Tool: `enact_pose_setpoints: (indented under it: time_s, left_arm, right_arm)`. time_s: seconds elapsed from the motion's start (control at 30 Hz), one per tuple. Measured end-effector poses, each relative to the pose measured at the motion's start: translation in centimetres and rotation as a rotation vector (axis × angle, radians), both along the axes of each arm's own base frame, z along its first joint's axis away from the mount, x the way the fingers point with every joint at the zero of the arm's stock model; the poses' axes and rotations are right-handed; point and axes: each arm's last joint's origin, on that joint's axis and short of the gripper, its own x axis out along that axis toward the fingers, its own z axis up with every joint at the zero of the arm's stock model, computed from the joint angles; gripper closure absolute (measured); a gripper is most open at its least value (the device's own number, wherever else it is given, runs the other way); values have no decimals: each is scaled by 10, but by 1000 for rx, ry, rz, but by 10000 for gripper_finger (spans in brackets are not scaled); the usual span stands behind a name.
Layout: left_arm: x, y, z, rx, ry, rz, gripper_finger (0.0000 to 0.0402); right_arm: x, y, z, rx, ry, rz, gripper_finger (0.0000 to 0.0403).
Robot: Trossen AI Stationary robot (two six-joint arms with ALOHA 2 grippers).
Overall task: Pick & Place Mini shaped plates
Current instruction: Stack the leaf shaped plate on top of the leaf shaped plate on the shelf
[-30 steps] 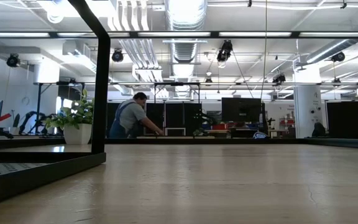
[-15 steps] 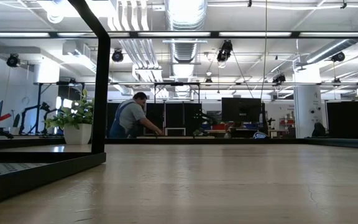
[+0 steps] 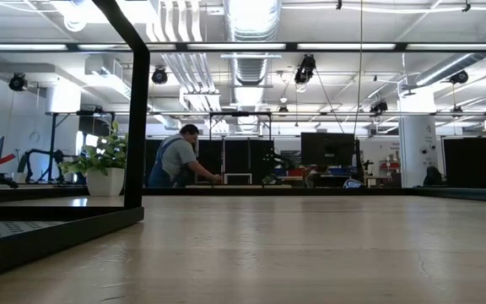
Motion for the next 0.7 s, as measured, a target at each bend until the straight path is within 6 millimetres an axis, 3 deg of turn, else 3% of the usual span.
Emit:
enact_pose_setpoints:
  time_s: [0.7]
  left_arm:
    - [0, -2, 0, -65, 76, -55, 362]
  right_arm:
    - [0, 0, 0, 0, 1, 0, 241]
